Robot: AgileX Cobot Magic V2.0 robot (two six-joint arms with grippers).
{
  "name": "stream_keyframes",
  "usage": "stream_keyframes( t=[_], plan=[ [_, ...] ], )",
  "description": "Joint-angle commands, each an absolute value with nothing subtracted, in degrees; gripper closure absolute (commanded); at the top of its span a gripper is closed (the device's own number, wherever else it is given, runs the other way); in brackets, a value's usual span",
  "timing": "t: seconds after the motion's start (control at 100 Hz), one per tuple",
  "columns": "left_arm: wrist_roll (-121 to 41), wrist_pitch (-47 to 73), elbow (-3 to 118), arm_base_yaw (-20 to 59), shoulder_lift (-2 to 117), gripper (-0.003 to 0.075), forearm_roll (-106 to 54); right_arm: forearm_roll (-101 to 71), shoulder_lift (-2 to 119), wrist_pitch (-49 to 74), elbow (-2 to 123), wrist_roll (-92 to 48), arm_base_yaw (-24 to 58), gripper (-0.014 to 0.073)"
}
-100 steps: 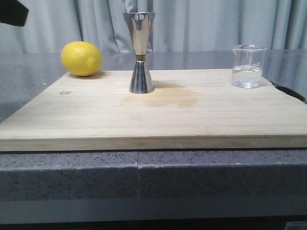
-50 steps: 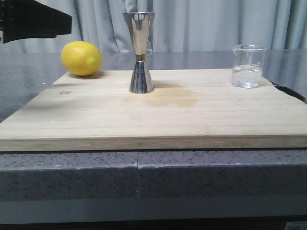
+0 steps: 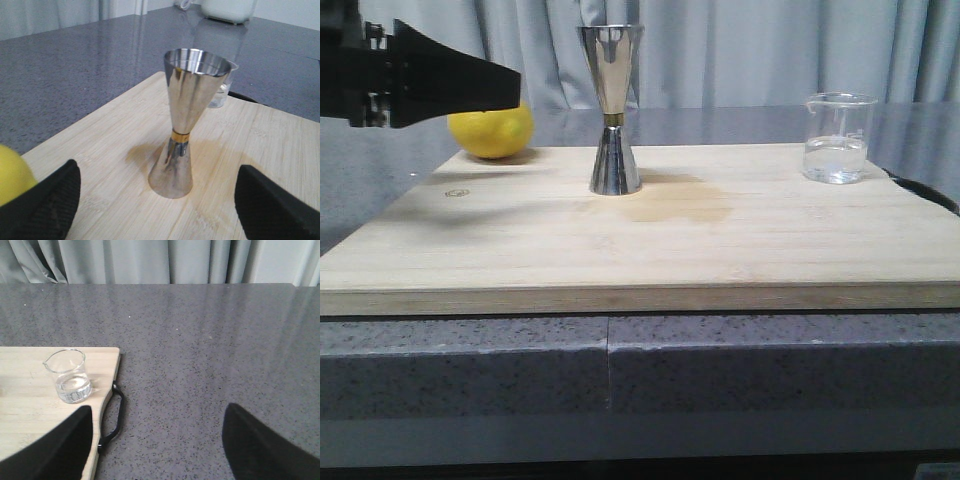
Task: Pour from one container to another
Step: 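Move the left gripper toward the steel jigger and open it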
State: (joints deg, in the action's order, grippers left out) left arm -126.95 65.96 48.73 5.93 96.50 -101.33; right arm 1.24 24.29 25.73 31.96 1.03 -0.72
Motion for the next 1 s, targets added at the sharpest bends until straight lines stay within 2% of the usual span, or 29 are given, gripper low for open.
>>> stream_keyframes(
  t=[0.0, 0.48, 0.99],
  plan=[
    [-127.3, 72.8, 52.2, 8.1, 96.3, 0.0136, -106.2, 1.9, 25.0, 21.4, 34.0, 0.9, -1.0, 0.0099],
    [-127.3, 72.6, 63.8, 17.0, 106.7, 0.0136, -106.2, 1.9, 25.0, 21.6, 34.0, 0.9, -1.0, 0.0099],
    [-126.4, 70.9, 66.5, 18.9, 108.3, 0.0145, -106.2, 1.9, 25.0, 21.7, 34.0, 0.9, -1.0, 0.0099]
  ],
)
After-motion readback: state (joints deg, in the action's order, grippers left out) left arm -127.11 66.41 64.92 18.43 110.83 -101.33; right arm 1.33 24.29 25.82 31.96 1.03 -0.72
